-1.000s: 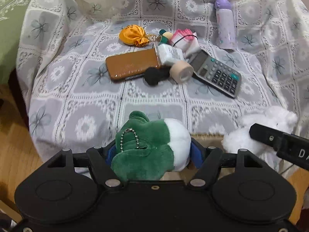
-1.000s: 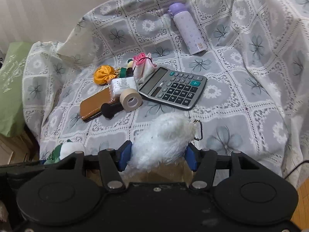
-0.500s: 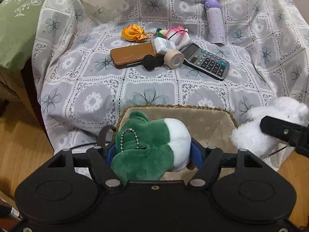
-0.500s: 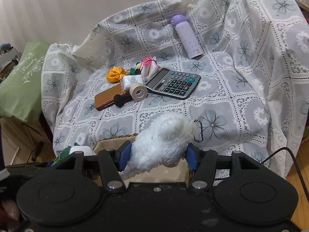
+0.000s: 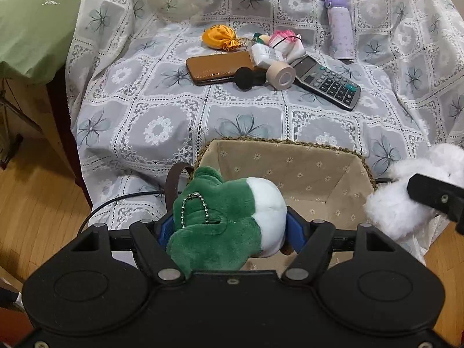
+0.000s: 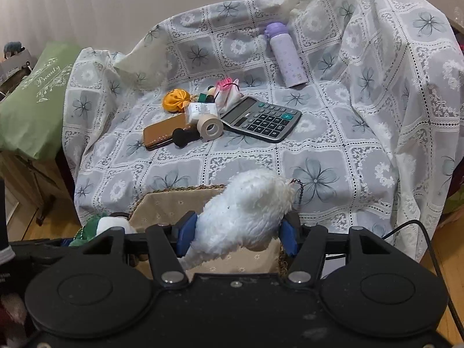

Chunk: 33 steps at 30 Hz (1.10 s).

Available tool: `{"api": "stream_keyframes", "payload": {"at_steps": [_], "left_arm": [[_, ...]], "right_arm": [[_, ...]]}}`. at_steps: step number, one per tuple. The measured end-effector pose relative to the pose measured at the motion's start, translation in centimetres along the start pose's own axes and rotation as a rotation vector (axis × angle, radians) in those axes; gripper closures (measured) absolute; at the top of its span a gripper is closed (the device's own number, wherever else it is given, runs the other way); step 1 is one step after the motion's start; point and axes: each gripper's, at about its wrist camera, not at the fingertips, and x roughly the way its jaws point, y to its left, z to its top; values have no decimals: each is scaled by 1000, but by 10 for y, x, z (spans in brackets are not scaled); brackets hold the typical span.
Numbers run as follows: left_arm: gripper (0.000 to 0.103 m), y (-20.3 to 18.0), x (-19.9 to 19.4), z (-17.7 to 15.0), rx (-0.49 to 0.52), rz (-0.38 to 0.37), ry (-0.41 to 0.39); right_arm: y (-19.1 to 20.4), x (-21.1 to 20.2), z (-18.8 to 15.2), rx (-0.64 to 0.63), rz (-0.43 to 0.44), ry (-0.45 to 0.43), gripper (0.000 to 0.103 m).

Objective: Organize soft objects
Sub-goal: 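Carry both plushes to the basket and lower them inside, then open both tools to release the plushes into the basket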

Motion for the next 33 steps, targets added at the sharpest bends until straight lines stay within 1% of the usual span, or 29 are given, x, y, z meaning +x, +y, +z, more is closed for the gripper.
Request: {"api": "stream_keyframes", "payload": {"at_steps": [12, 14, 16, 19, 33], "left_arm": [[34, 0, -1, 1, 2, 6, 3], [32, 0, -1, 2, 5, 4, 1], [27, 0, -3, 2, 10, 2, -10], [24, -3, -5, 2, 24, 1, -25], [23, -2, -3, 2, 13, 15, -14]], "right_arm": [[-2, 1, 0, 11, -5, 14, 43], [-3, 2, -1, 15, -7, 17, 43], [-3, 2, -1, 20, -10, 20, 43], [-3, 3, -1, 22, -10, 22, 43], [-1, 2, -2, 9, -7, 17, 44]]}}
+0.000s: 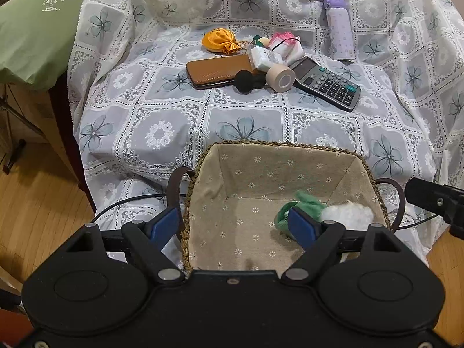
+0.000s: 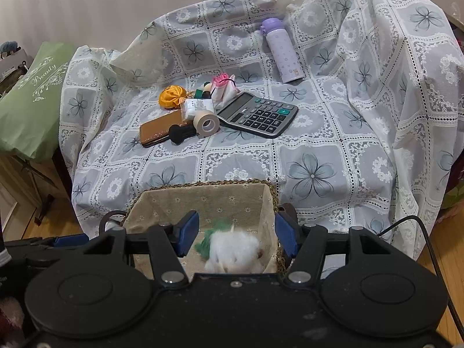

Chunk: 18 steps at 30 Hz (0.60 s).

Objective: Organize soft objects
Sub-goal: 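Open both tools to release the plushes into the basket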

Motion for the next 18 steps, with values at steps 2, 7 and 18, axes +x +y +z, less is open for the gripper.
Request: {"api": "stream_keyframes", "payload": {"at_steps": [2, 7, 18], "left_arm": [[23, 0, 0, -1, 0, 0, 3], [23, 1, 1, -1, -2, 4, 7], [23, 0, 1, -2, -2, 5, 11]], "right_arm": [[0, 0, 0, 3, -2, 1, 44], [-2, 2, -1, 17, -4, 15, 44], [-2, 3, -2, 19, -5, 21, 44]]}}
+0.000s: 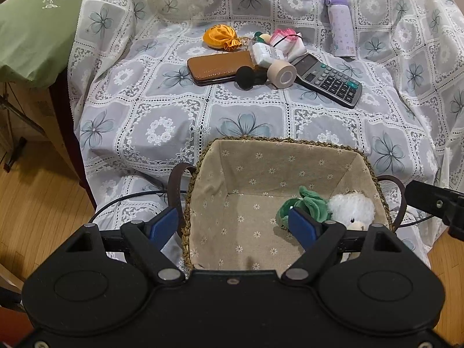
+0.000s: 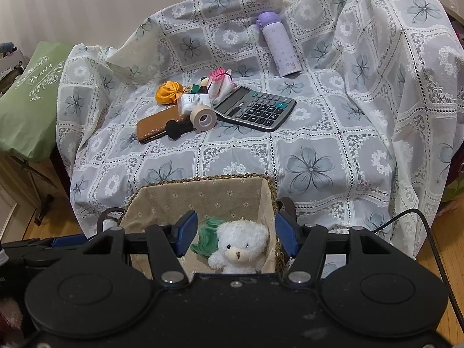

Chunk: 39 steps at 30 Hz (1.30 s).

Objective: Organize soft objects
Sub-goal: 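Open both tools to release the plushes into the basket, then move the left tool to the cotton pad packet while the right tool reaches the tape roll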

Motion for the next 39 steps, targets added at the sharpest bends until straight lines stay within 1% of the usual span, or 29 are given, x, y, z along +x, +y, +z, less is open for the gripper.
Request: {"api": "stream_keyframes", "payload": {"at_steps": [16, 17, 19, 31, 35, 37, 39], "left_arm": [[22, 1, 1, -2, 3, 8, 5], [22, 1, 1, -2, 3, 10, 5], [18, 1, 1, -2, 2, 13, 4], [17, 1, -1, -1, 2, 33, -10], [17, 1, 0, 1, 12, 49, -22], [16, 2, 1, 3, 11, 55, -29], [15, 4, 3, 6, 11, 63, -35]], "right_arm": [[-1, 2, -1, 8, 0, 9, 43], [-1, 2, -1, 8, 1, 10, 43], [-1, 2, -1, 8, 1, 11, 43], [-1, 5, -3, 10, -1, 17, 41], [-1, 10, -4, 3, -6, 24, 38], [0, 13, -3, -6, -9, 26, 36], [1, 15, -2, -15, -14, 21, 31]]}}
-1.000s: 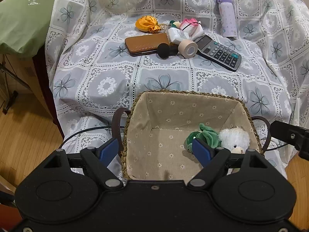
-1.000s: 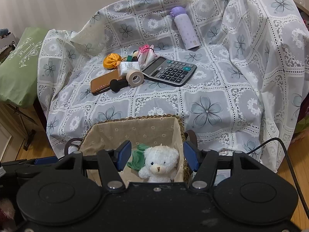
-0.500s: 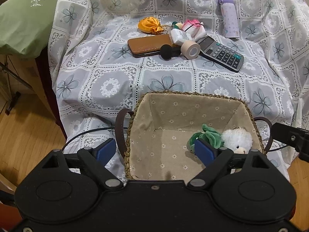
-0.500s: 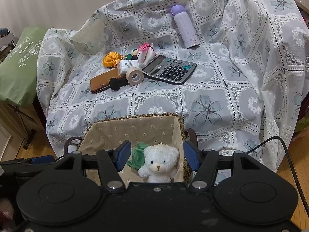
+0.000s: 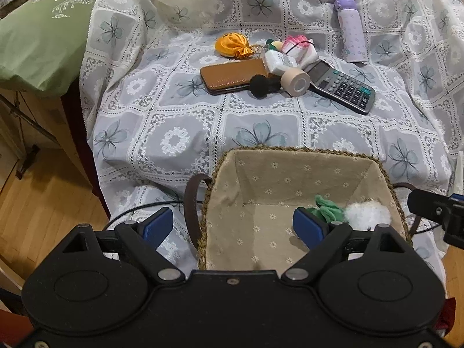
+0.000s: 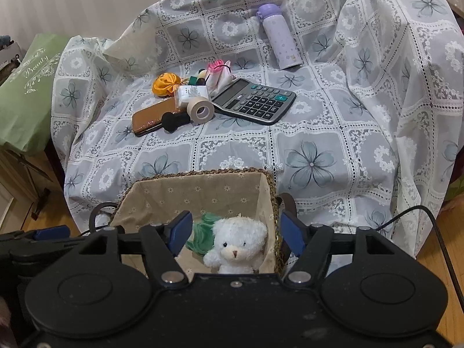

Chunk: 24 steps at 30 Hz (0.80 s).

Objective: Organize soft objects
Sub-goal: 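Move the left tool to the cotton pad packet while the right tool reaches the tape roll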

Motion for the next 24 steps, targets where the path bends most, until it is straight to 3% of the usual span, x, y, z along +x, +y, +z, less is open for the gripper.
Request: {"api": "stream_keyframes", "payload": {"at_steps": [12, 19, 24], "left_arm": [[12, 3, 25, 31, 26, 19, -4], [12, 2, 51, 57, 45, 10, 4], [12, 0, 76, 75, 52, 5, 23]], "right_arm": [[10, 15, 33, -45, -81, -141, 3], [14, 37, 59, -53, -144, -242, 0], [17, 68, 81, -60, -175, -207, 1]]}}
